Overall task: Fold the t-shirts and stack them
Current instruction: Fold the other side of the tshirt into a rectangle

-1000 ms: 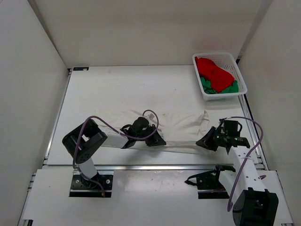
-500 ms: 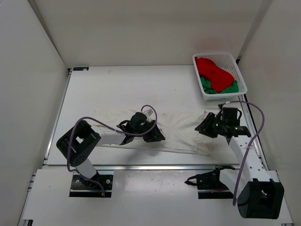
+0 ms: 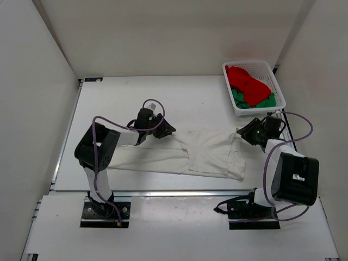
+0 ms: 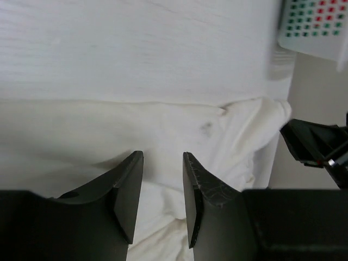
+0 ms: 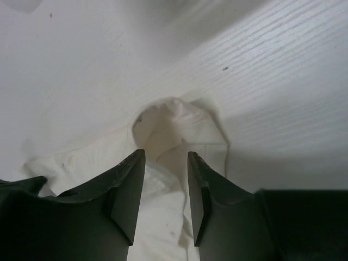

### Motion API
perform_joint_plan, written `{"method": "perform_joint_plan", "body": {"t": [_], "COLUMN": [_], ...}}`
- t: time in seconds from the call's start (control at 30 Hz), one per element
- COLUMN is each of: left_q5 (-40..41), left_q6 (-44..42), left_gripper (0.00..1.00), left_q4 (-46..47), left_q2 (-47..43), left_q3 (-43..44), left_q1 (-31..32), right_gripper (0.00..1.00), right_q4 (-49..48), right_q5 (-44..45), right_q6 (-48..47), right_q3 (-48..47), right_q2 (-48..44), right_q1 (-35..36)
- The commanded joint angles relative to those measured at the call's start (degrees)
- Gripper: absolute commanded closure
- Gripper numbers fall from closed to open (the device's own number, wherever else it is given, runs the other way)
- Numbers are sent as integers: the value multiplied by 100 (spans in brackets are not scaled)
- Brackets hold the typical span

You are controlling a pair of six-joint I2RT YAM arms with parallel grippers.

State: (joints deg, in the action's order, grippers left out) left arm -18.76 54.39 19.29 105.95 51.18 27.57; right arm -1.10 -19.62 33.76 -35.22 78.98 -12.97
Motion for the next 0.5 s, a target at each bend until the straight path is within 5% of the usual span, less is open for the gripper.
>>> {"method": "perform_joint_plan", "body": {"t": [0.0, 0.33, 0.47], "left_q5": [-242, -347, -374], "left_q6": [107, 221, 291], "left_gripper": [54, 55, 56], "left_q4": [206, 549, 654], "left_q2": [92, 224, 154], "left_q3": [-108, -599, -758], "left_q1": [-138, -437, -508], "right_gripper": [65, 64, 63], "right_q4": [-1251, -2692, -2501], "right_q5": [-490, -1316, -923], "right_q6": [332, 966, 835], "right_q3": [94, 603, 701], "right_q2": [249, 733, 295], "right_q1": [-100, -153, -57]}}
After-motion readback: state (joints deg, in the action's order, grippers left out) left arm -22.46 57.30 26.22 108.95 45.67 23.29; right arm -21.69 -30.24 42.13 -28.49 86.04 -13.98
